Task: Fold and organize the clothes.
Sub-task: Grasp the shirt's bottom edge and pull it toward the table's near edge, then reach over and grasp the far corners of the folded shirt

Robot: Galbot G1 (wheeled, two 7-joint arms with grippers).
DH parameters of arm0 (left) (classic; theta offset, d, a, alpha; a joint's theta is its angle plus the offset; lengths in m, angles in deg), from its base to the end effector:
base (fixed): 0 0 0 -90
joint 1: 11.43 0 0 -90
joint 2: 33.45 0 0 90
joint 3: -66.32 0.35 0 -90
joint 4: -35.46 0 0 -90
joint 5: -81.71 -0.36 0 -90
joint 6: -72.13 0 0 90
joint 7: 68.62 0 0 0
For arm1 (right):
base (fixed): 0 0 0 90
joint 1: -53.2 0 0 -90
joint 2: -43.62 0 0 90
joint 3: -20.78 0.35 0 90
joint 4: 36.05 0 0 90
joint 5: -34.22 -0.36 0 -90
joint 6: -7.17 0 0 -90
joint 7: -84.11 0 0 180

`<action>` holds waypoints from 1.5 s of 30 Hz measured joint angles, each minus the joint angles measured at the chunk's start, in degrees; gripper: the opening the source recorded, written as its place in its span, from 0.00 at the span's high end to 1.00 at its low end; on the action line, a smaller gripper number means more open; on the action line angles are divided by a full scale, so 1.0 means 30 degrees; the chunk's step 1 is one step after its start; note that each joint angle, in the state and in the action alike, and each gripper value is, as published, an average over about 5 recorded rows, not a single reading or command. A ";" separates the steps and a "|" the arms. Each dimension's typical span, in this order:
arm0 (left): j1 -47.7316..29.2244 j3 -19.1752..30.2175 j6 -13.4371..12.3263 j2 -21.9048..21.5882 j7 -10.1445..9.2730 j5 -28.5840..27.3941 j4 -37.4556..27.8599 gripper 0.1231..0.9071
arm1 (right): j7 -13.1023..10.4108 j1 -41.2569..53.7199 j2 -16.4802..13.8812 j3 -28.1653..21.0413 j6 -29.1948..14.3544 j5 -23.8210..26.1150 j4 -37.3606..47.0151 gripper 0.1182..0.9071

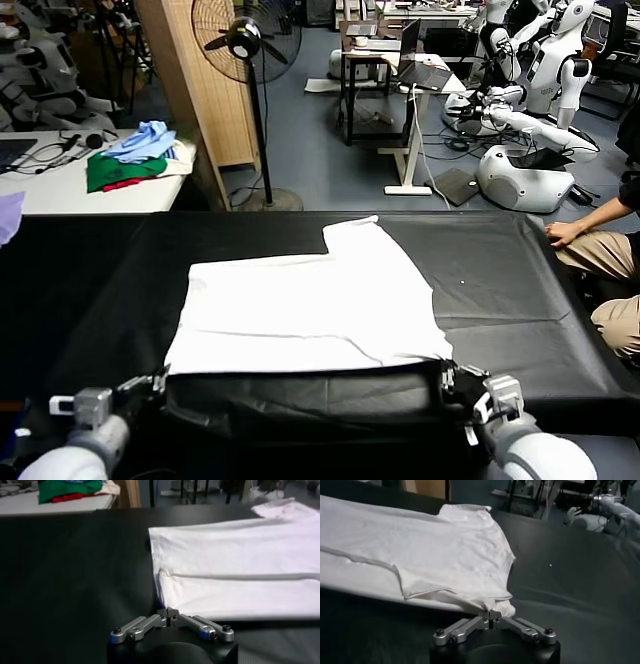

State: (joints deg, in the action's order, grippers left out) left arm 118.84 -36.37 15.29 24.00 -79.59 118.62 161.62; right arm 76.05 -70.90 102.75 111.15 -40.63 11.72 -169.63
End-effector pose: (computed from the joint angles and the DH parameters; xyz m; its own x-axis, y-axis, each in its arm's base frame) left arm 0.1636 0.1278 -0.2456 -0.8037 -0.0174 0.5948 0.0112 0.9990 0.0444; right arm 0.1674 -0.0537 -0.2179 -0.7983 -0.1129 0.5915 -0.2368 0.9620 -0.1359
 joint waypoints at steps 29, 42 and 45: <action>-0.5896 0.0448 0.0600 -0.1512 -0.2475 0.4151 -0.0710 0.14 | 0.0673 1.1487 0.0951 -0.2741 -0.1876 -0.1778 0.8249 0.14; -1.4669 0.5289 0.1971 -0.2291 -0.2112 0.5679 -0.8660 0.14 | 0.0892 2.0596 0.3297 -0.6976 -0.1832 -0.1229 1.8335 0.14; -1.5553 0.5977 0.2491 -0.2191 -0.1850 0.5759 -0.9735 0.14 | 0.1572 2.1733 0.4020 -0.7452 -0.1831 -0.1084 2.0037 0.14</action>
State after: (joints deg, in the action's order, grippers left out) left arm 72.18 -18.44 22.76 17.43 -85.14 135.90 132.42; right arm 80.77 -5.71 114.81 88.79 -46.12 8.47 -109.51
